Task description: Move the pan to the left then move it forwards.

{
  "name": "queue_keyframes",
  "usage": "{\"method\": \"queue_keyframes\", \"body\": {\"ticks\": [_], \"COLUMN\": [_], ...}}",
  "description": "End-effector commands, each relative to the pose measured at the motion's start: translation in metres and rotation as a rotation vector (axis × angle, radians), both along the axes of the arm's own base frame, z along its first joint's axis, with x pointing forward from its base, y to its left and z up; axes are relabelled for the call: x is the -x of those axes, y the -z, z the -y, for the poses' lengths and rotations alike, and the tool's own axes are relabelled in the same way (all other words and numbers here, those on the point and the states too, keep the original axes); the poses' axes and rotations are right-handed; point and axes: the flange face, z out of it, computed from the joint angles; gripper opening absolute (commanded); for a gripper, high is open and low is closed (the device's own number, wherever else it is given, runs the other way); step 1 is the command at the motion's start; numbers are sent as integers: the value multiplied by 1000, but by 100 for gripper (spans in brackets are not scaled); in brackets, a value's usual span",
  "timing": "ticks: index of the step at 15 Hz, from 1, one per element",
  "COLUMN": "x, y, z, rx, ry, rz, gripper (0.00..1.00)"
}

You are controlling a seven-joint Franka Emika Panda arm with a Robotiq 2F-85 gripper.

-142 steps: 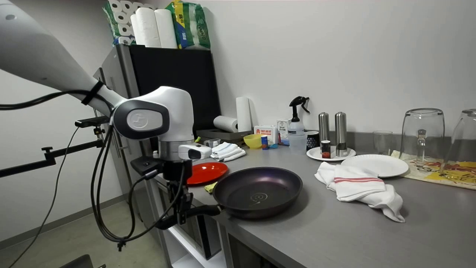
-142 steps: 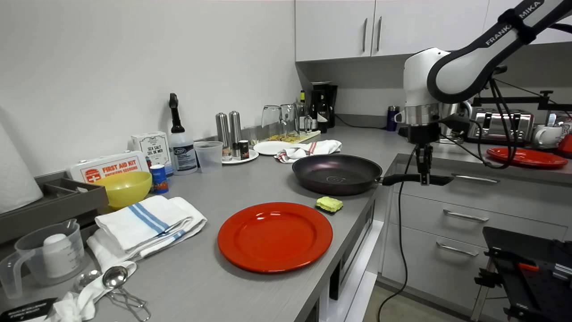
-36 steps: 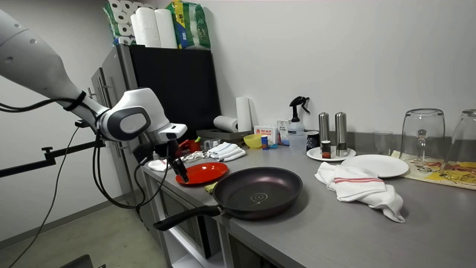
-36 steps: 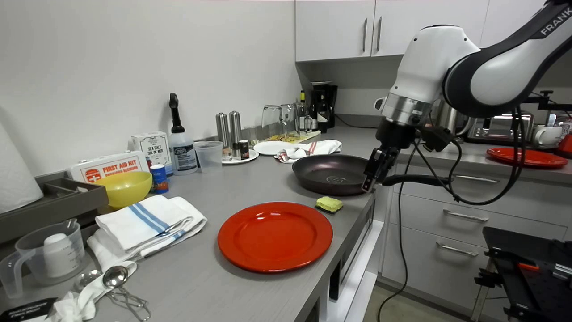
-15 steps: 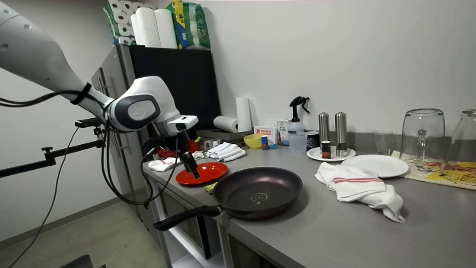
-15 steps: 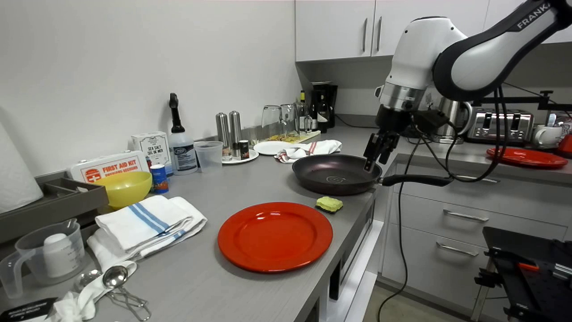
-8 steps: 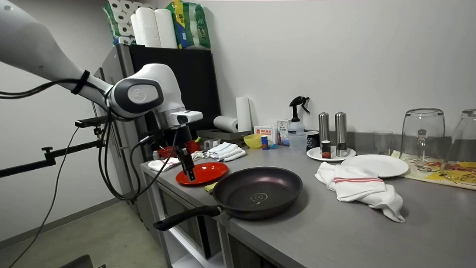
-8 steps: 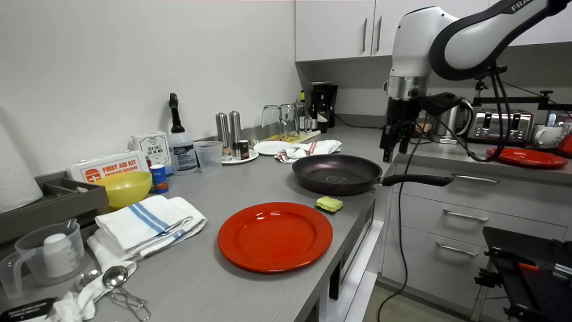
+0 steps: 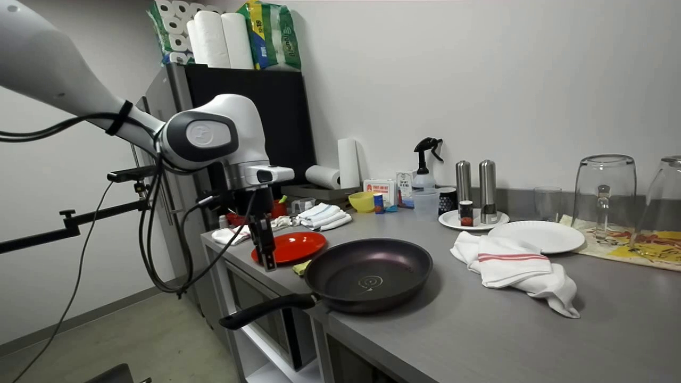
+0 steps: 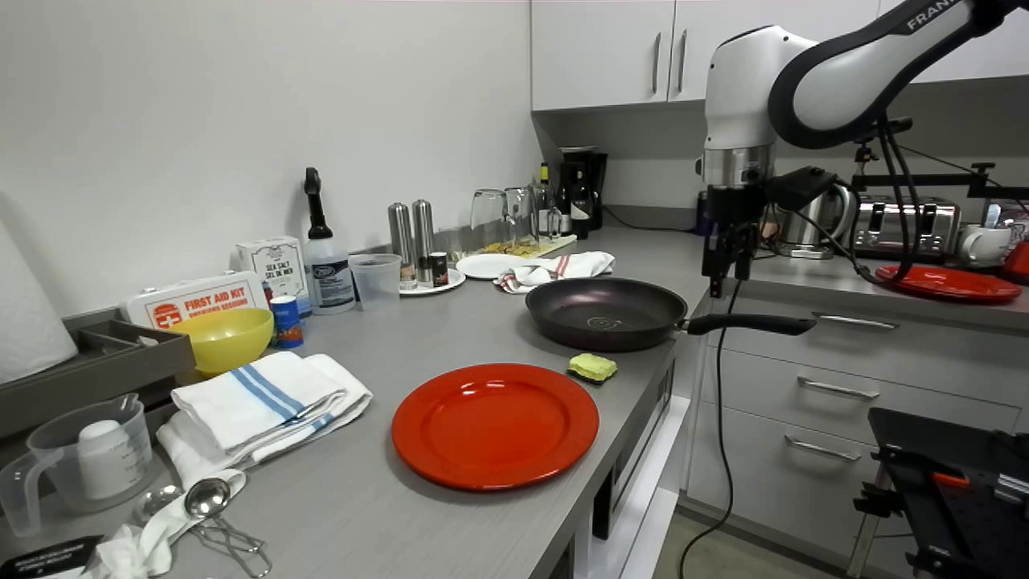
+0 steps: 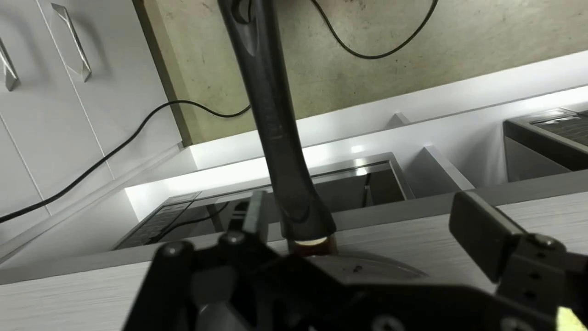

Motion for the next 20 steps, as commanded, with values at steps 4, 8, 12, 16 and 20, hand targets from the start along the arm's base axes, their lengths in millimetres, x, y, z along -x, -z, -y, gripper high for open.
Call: {"method": "queue_keyframes", "body": {"ticks": [4,8,12,16,20], "x": [-3,3,4,5,8], "y": [22,37,42,42,37], "z": [22,33,36,41,50], "rx": [-19,-31,-104,-144,-131], "ry": [54,139,251,340,238], "rz": [-37,-69,-52,-23,-17], "gripper": [100,100,100,100,100]}}
